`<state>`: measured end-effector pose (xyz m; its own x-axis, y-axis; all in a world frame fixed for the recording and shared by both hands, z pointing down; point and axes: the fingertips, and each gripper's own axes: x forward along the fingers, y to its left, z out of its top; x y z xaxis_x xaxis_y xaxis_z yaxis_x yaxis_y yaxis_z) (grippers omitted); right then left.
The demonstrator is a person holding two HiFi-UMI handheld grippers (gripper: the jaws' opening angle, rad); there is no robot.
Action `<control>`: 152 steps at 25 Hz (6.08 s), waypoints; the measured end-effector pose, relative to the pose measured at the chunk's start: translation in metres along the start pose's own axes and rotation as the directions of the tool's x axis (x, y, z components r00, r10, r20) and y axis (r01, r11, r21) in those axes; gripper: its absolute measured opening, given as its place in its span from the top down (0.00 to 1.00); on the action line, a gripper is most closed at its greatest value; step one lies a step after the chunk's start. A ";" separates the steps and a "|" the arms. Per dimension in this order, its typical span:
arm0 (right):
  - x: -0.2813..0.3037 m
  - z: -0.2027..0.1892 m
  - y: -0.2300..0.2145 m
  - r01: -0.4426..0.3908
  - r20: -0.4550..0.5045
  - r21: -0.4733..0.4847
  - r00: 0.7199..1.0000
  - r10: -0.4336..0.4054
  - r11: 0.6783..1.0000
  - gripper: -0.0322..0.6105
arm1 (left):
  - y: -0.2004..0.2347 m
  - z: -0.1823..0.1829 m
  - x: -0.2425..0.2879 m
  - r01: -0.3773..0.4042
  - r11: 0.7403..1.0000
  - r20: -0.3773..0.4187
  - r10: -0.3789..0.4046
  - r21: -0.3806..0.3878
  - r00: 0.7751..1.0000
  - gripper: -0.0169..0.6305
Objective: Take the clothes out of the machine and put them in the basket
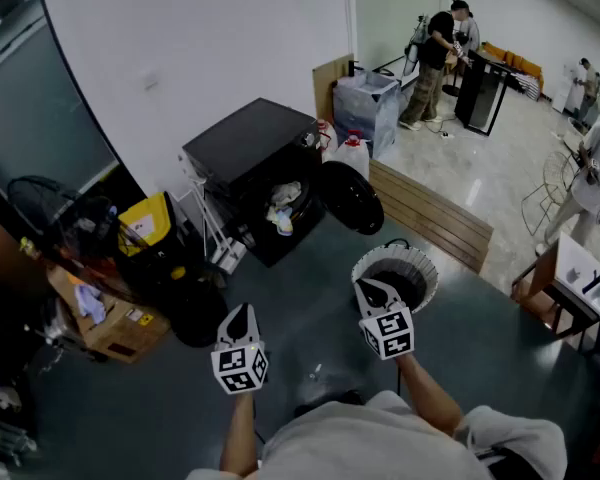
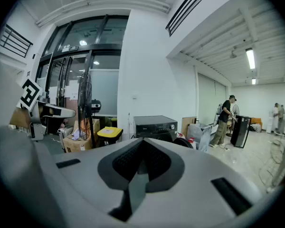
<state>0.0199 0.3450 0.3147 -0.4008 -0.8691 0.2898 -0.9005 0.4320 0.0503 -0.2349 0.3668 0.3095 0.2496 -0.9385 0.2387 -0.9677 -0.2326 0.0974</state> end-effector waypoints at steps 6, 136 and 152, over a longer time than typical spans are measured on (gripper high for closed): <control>0.000 -0.010 -0.012 -0.015 -0.004 0.005 1.000 0.015 1.000 0.92 | -0.013 -0.002 0.009 -0.011 1.000 0.000 0.011 0.006 1.000 0.95; 0.953 -0.439 -0.060 -0.358 -0.247 0.111 0.894 0.374 0.927 0.39 | 0.282 -0.389 0.630 -0.140 0.987 -0.160 0.126 -0.076 0.979 0.95; 0.859 -0.362 -0.039 -0.455 -0.222 0.037 0.864 0.451 0.890 0.85 | 0.241 -0.339 0.612 -0.099 0.990 -0.198 0.077 -0.103 0.977 0.95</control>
<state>-0.2285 -0.3312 0.9081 -0.7153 -0.5029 0.4852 -0.6250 0.7710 -0.1222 -0.3033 -0.1767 0.8060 0.1768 -0.8843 0.4322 -0.9787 -0.1112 0.1728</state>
